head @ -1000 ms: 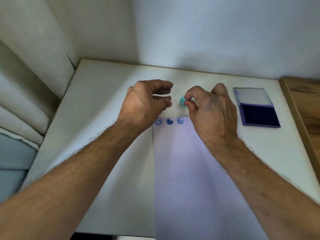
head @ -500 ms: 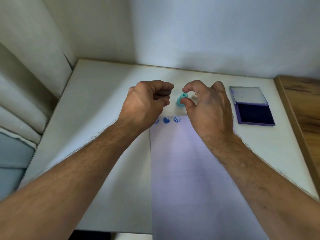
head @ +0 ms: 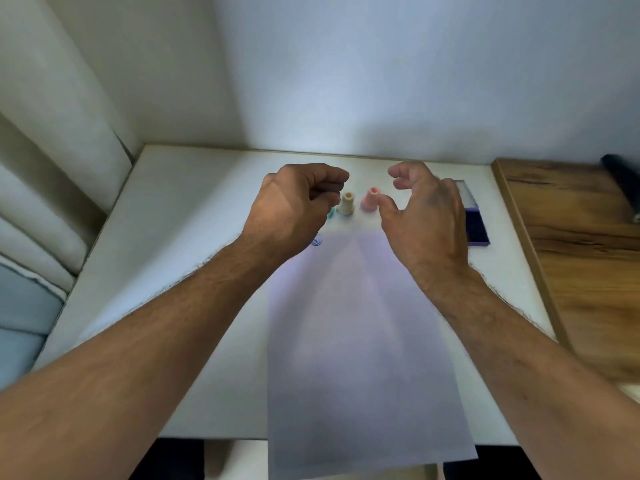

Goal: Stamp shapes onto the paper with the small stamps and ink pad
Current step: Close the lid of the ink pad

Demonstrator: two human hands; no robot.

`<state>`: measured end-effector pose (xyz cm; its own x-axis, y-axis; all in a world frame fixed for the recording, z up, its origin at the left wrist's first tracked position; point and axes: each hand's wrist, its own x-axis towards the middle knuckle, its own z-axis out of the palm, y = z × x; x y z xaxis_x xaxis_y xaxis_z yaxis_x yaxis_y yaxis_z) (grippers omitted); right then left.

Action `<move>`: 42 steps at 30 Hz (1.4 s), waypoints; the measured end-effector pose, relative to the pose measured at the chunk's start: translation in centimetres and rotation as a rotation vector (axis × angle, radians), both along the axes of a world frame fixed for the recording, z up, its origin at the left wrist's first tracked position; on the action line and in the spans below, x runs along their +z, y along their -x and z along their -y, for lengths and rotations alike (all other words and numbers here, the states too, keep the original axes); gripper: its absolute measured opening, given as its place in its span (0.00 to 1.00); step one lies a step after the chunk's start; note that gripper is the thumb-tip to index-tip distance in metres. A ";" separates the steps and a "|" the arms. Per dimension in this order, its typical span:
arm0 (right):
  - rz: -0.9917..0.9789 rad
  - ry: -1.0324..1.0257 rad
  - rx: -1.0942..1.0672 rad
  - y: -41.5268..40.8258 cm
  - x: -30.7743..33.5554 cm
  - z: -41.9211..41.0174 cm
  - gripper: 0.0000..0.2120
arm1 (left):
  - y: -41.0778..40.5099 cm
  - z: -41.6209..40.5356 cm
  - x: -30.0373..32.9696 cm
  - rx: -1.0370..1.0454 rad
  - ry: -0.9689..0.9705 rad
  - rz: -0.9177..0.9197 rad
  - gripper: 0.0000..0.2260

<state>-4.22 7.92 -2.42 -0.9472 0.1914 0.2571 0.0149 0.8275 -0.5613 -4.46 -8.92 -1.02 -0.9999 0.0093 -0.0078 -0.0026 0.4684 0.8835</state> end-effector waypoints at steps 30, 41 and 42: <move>0.286 0.009 -0.279 -1.3 -4.3 -9.2 0.56 | 10.3 -16.5 -3.0 -0.333 0.784 -0.078 0.13; 0.193 0.034 -0.260 -1.4 -4.6 -9.7 0.54 | 11.7 -17.2 -3.0 -0.375 0.828 -0.042 0.16; 0.191 0.033 -0.259 -1.4 -4.5 -9.7 0.53 | 11.8 -17.1 -2.8 -0.375 0.792 -0.008 0.17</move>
